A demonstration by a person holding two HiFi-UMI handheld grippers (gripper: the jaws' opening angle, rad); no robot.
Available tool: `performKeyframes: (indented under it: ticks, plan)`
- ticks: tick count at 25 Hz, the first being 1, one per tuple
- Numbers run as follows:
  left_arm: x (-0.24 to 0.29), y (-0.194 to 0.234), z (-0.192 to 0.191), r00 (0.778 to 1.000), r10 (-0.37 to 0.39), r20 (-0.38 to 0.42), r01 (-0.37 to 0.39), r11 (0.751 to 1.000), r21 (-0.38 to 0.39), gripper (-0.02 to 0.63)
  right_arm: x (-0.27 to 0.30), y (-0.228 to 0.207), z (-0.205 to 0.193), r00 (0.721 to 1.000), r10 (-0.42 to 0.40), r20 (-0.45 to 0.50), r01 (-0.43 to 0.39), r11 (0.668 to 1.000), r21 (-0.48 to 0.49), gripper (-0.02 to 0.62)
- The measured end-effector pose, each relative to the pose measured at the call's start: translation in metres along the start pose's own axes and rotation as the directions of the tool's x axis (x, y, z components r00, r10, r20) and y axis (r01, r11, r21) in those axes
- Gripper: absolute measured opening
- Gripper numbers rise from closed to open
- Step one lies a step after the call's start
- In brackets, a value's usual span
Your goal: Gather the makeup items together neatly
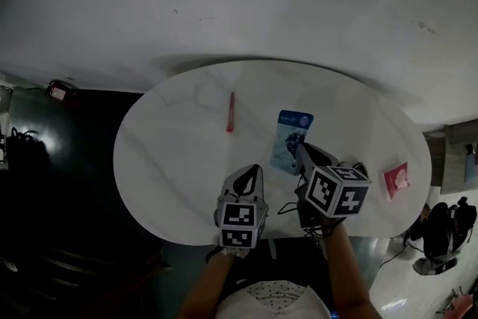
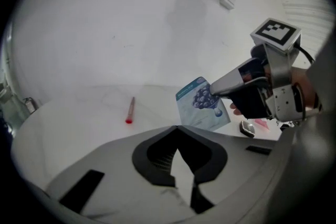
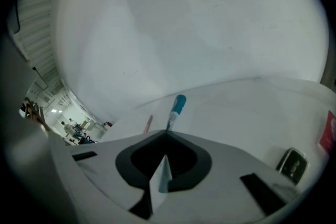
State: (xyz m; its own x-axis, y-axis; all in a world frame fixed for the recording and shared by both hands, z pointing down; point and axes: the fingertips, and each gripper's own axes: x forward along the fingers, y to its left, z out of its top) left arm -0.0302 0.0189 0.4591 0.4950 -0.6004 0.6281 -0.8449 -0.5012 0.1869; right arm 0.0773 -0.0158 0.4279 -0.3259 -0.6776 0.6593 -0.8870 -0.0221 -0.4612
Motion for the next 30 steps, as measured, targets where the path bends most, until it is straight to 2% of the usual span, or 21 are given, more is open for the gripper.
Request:
performKeyframes:
  ticks: [7,14,24,30]
  plan:
    - [-0.019,0.034,0.005,0.996,0.086,0.033,-0.084,0.995,-0.054,0.02,0.033,0.019,0.028,0.997,0.073,-0.021,-0.074,0.997,-0.014,0.018]
    - [-0.035,0.056,-0.007,0.988,0.149,0.027,-0.146,0.984,-0.098,0.02,0.063,0.021,0.032,0.992,0.103,-0.071,-0.101,0.994,0.026,0.018]
    - [-0.037,0.066,-0.02,0.987,0.161,-0.005,-0.16,0.978,-0.131,0.02,0.105,0.025,0.025,0.981,0.123,-0.149,-0.117,0.992,0.053,0.018]
    - [-0.034,0.073,-0.022,0.987,0.159,-0.016,-0.16,0.978,-0.136,0.02,0.122,0.015,0.019,0.982,0.078,-0.174,-0.072,0.997,0.038,0.018]
